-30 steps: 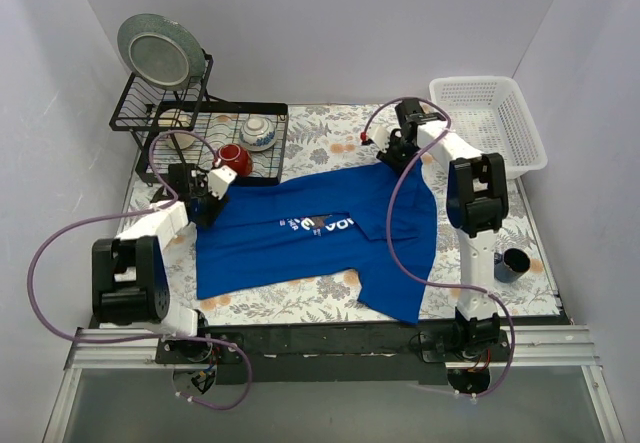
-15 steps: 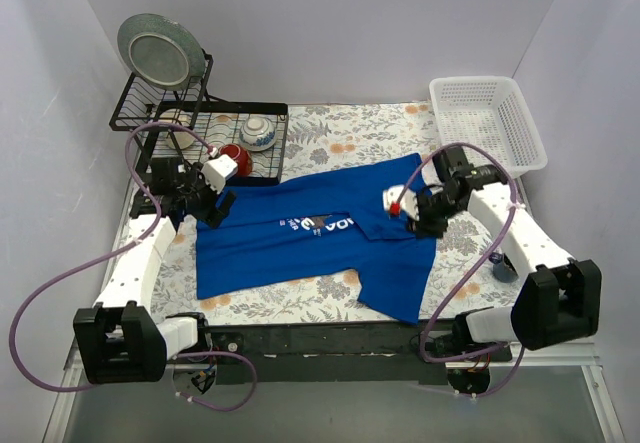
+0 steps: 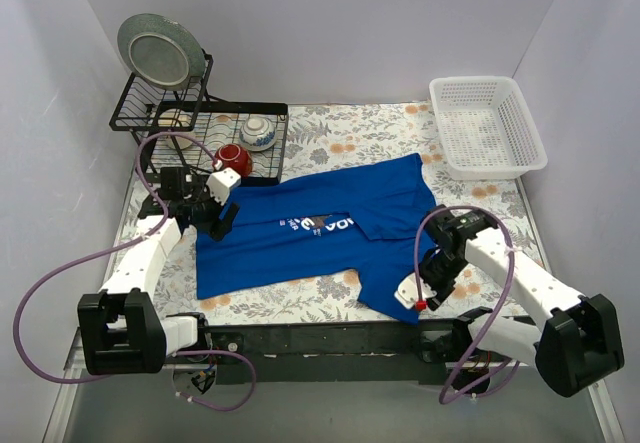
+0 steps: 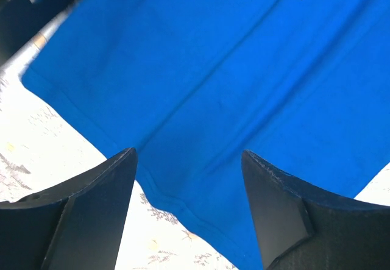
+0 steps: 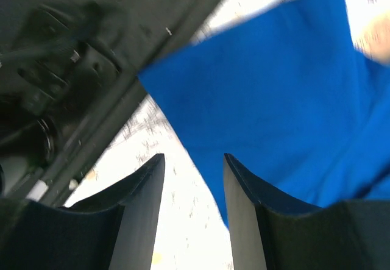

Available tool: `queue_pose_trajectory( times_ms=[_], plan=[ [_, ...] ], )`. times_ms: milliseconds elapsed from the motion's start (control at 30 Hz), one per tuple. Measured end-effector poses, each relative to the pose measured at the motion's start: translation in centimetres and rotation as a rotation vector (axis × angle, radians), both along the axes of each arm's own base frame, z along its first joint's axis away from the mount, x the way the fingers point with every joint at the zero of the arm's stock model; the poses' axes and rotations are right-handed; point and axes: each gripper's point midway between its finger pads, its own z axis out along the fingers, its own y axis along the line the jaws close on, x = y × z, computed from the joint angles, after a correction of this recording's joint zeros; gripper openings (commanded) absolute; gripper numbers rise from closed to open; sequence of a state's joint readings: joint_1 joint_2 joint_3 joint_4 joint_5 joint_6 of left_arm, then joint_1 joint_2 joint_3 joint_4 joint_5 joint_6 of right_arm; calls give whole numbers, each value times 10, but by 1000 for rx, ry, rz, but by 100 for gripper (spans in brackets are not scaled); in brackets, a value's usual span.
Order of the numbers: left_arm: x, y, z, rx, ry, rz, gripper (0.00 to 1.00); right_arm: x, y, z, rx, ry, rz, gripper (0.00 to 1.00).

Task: Roll the t-shirts
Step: Fold the T-shirt at the center of the board.

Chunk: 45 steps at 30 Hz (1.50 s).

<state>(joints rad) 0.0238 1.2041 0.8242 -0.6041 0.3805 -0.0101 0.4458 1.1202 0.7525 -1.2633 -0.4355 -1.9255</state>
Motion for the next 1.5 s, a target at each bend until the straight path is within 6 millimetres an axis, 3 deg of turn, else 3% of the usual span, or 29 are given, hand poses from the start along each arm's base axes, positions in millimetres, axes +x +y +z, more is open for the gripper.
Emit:
queue_pose_trajectory(
  times_ms=[167, 267, 467, 733, 1167, 1367, 1500],
  plan=[
    [-11, 6, -14, 31, 37, 21, 68, -34, 7, -12, 20, 53, 140, 50],
    [-14, 9, -14, 43, 40, 30, 68, -44, 8, -19, 15, 79, 188, 50],
    [-15, 12, -11, 59, 25, 41, 68, -43, 13, -41, 13, 66, 233, 47],
    [-19, 16, -16, 77, 38, 53, 68, -40, 19, -54, 19, 44, 263, 46],
    [-18, 22, -16, 114, 31, 51, 68, -42, 18, -54, 58, -24, 276, 46],
    [-16, 24, -16, 123, 22, 54, 68, -45, 15, -57, 63, -29, 281, 35],
    [-16, 24, -17, 127, 27, 53, 67, -47, 18, -57, 81, -23, 283, 8]
  ],
)
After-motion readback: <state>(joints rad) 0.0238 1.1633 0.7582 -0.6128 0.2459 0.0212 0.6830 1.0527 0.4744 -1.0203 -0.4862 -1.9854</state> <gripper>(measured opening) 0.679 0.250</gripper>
